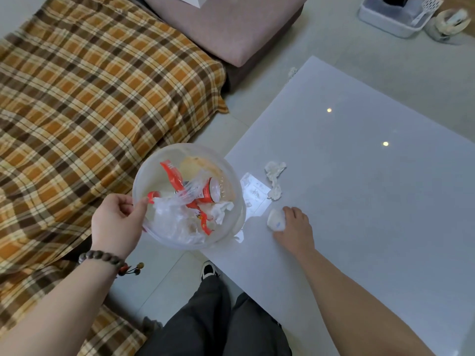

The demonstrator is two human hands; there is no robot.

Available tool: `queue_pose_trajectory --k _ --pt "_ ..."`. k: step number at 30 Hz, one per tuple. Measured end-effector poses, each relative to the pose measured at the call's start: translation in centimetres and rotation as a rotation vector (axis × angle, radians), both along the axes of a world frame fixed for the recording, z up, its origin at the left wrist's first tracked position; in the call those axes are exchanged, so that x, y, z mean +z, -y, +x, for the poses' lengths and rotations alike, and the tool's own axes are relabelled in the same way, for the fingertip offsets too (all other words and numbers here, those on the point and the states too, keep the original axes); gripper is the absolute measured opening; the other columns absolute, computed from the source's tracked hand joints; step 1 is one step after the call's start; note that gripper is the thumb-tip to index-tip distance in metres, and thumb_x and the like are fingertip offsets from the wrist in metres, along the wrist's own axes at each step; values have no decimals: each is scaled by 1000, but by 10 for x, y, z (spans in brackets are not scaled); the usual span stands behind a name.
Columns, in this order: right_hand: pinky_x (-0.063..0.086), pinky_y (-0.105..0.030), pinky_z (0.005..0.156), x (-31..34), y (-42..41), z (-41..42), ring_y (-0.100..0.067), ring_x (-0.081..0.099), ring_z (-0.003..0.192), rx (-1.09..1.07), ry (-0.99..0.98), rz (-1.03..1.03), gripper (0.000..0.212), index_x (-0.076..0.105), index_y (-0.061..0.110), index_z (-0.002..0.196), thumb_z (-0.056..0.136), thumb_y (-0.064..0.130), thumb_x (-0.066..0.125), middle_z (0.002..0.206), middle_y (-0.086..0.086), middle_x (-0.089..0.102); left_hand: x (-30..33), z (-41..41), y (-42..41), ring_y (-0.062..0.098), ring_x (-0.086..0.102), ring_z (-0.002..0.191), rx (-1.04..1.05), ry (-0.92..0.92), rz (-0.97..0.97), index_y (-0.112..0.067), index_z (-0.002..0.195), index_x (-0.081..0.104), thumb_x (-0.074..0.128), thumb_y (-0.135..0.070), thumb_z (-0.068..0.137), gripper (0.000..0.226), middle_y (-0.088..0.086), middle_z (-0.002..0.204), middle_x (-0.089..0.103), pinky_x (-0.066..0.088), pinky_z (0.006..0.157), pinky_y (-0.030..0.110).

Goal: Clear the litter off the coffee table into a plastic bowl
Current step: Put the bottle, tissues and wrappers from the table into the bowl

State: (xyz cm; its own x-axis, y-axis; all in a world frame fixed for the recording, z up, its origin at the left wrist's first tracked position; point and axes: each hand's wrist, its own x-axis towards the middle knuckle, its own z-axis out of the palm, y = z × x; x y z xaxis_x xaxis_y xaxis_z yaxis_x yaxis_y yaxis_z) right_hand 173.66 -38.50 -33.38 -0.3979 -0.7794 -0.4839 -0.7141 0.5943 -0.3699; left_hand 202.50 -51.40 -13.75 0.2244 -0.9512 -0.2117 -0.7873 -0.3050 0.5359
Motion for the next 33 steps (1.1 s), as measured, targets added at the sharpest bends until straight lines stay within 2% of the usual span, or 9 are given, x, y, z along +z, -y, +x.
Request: queue_pose_trajectory --k 5,9,12,16,19,23,28,31,33 --pt "44 -33 87 87 47 16 -23 45 115 -255 211 -412 68 46 15 126 71 45 73 122 -3 52 2 -3 -1 28 61 71 -42 -46 41 -12 88 55 64 -30 90 19 14 80 66 39 54 27" --pt "41 -21 77 161 86 51 -11 47 104 -151 338 -618 69 45 26 124 66 58 65 113 5 52 4 -8 -5 28 59 71 -89 -83 73 -9 90 56 65 -27 89 21 14 79 64 44 58 32" --pt "44 -29 88 186 105 79 -16 47 111 38 336 -573 74 39 24 131 70 55 68 122 0 51 6 -13 -11 22 54 63 -110 -111 66 -10 86 55 66 -25 88 19 8 71 58 45 59 33" --pt "35 -37 106 185 114 94 -26 41 126 322 199 -383 80 29 19 143 80 57 61 134 -8 50 10 -16 -15 24 56 65 -105 -166 66 -15 83 51 67 -23 88 19 6 70 58 46 61 34" --pt "24 -41 116 181 114 94 -27 28 139 442 112 -301 82 26 17 146 83 58 57 147 -9 40 11 -15 -13 28 60 68 -103 -188 72 -16 82 51 67 -25 87 19 10 73 60 45 59 33" --pt "17 -37 119 181 115 80 -24 19 145 435 184 -321 83 26 16 148 82 57 59 156 -8 28 8 -12 -9 29 60 70 -83 -191 86 -14 84 52 67 -26 88 19 12 75 61 45 59 32" --pt "31 -36 110 143 113 33 -23 32 139 132 246 -385 64 39 21 141 88 52 56 149 -7 38 3 0 -2 31 64 74 -4 -174 108 -12 90 55 66 -28 88 20 14 77 65 49 64 35" --pt "35 -39 107 95 110 0 -28 34 137 19 143 -239 63 36 19 144 90 43 58 151 -9 34 0 13 2 27 65 72 35 -126 103 -13 93 57 65 -31 87 20 11 77 67 51 62 35" --pt "34 -41 109 63 109 -12 -31 26 140 40 101 -84 69 29 22 147 88 38 62 157 -9 22 -2 20 2 22 65 68 67 -105 83 -16 91 57 66 -32 87 19 8 75 67 46 56 28"
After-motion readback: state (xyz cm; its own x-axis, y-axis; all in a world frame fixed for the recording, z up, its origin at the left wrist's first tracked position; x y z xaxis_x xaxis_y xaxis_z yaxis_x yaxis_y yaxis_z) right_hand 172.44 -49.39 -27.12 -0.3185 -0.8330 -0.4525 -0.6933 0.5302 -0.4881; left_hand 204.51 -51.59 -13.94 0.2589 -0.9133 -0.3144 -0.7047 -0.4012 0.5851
